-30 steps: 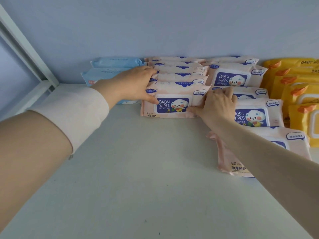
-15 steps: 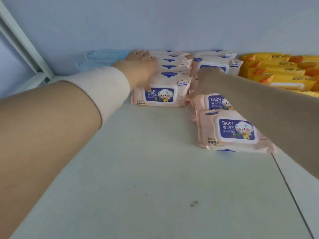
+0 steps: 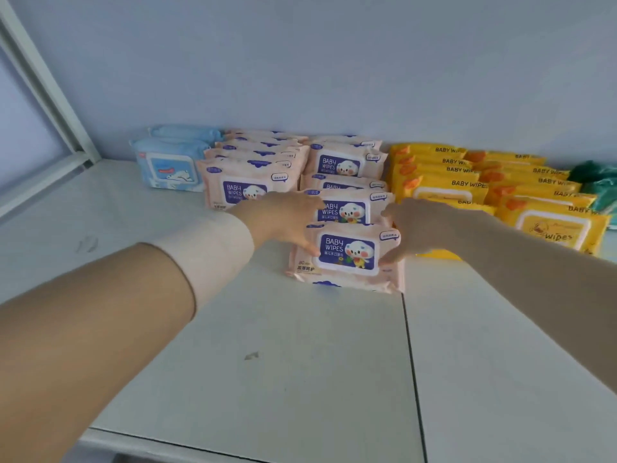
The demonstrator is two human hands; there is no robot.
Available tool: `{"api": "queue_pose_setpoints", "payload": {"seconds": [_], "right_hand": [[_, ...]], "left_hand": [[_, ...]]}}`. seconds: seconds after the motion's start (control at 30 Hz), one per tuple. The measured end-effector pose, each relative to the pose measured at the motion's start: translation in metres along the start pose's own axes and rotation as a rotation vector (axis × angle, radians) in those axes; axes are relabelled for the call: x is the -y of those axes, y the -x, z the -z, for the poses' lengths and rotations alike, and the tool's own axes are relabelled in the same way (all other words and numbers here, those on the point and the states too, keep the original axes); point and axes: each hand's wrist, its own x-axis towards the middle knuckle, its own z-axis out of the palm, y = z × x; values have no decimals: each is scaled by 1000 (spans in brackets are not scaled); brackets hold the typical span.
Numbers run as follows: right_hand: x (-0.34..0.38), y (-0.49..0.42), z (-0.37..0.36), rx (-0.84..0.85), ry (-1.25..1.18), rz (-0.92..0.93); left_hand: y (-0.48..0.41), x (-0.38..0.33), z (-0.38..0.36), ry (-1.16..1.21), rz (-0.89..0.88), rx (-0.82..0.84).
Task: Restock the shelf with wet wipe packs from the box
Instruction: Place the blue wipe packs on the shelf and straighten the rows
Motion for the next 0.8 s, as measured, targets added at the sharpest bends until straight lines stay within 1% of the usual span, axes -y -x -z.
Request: {"api": "queue_pose_setpoints", "payload": {"seconds": [0.07,0.17,0.27,0.37,0.4,0.47,0.53,0.63,0.7,0.8], "right_hand": [[-3,-1,-19,-69,-34,1],[-6,-9,-44,-150,-100,0],[-13,-18,-45,-239,-101,-25],[-12,-28,-42,-392,-52,-3],[-12,-34,-39,-419,-62,-4],[-13,-49,-32,-411,-78,-3],[-13,-65,-25,-331,-69,12],[-14,-81,-16,-211,-25,58],[-13,-85,-13,-201,2,56],[-13,-88,-15,-238,25,33]], "left_hand": [[-3,-2,-9,23,16,-41],[-5,-4,-17,32,12,-35],[-8,0,-10,38,5,-38],[-17,6,-2,26,-3,-126],[-20,9,2,13,-1,-155],[-31,17,8,-31,-3,-164],[-44,24,11,-42,-21,-92],[-62,30,16,32,-14,93],[-71,31,21,0,8,183],[-81,31,34,-38,30,284]]}}
